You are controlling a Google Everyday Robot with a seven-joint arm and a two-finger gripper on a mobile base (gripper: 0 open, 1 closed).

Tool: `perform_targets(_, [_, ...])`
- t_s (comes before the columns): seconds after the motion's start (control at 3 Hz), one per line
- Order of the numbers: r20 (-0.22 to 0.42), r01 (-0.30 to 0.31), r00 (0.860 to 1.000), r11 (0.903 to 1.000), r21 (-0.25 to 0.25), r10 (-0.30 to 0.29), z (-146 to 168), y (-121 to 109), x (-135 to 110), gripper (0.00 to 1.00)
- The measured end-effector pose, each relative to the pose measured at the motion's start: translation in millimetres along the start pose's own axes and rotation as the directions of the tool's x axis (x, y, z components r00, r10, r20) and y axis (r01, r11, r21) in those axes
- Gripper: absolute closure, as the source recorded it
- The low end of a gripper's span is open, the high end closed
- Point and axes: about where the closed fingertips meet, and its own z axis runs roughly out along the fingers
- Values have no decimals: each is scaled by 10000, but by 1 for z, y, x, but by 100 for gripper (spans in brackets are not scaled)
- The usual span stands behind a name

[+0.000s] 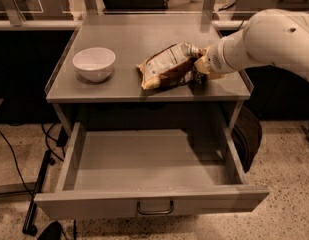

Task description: Pick brown chip bag from top drawer and place on counter

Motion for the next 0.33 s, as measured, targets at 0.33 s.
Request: perform_targets(0.33, [0, 0, 10000, 10000, 0, 0, 0, 0, 0, 81])
